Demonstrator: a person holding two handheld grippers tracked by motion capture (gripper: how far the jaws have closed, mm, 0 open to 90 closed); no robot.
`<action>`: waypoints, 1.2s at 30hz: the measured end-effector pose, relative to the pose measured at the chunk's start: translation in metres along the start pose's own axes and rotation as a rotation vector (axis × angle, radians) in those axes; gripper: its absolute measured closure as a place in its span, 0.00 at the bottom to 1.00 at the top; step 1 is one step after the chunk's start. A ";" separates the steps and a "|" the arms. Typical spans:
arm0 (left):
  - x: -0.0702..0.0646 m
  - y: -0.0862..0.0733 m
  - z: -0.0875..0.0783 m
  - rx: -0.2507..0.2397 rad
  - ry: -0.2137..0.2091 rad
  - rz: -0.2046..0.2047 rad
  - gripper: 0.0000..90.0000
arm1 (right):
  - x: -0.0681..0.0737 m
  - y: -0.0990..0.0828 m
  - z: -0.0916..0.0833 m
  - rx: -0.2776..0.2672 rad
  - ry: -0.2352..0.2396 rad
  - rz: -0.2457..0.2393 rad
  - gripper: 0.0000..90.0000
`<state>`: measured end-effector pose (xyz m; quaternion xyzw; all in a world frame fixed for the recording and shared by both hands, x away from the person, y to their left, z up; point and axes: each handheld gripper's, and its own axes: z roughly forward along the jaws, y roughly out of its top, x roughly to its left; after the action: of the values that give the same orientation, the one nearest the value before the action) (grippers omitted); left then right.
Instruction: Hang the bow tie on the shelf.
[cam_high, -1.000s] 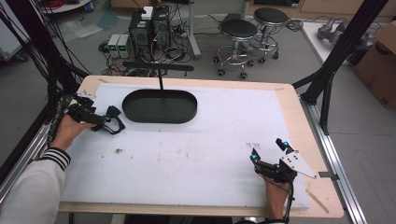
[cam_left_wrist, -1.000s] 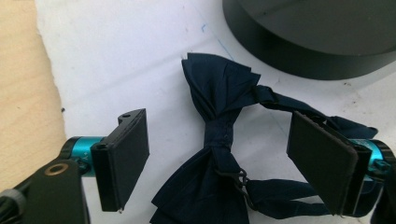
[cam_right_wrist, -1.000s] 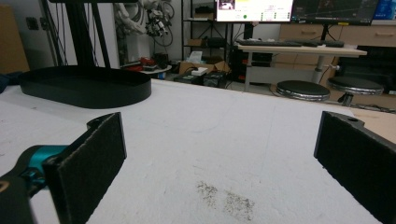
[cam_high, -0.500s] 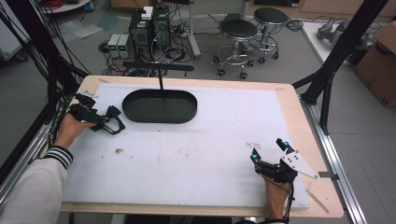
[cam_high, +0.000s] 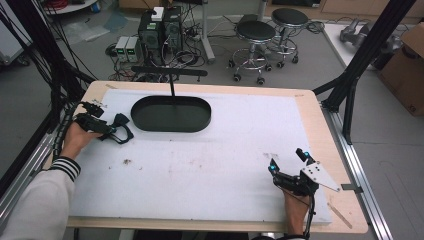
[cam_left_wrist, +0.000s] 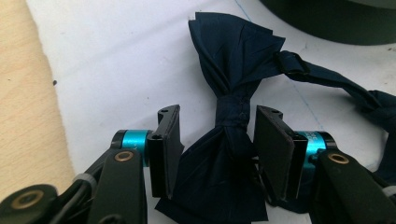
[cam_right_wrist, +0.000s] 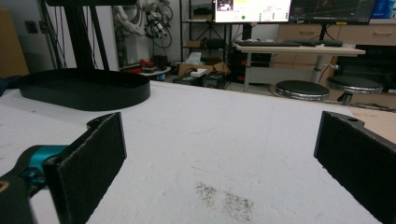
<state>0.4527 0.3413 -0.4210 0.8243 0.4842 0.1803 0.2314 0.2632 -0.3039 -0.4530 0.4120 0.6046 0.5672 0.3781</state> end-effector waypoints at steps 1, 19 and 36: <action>0.000 0.000 0.001 0.000 0.005 0.004 0.58 | 0.000 0.000 0.000 0.000 0.000 0.000 0.01; -0.004 0.003 -0.003 -0.022 0.011 -0.015 0.83 | 0.000 0.000 0.000 -0.004 -0.004 0.000 0.01; -0.017 0.010 -0.036 -0.243 0.021 -0.034 0.84 | 0.000 0.000 0.000 -0.008 -0.005 -0.002 0.01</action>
<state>0.4334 0.3299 -0.3862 0.7799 0.4751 0.2421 0.3276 0.2631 -0.3042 -0.4531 0.4111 0.6019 0.5684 0.3817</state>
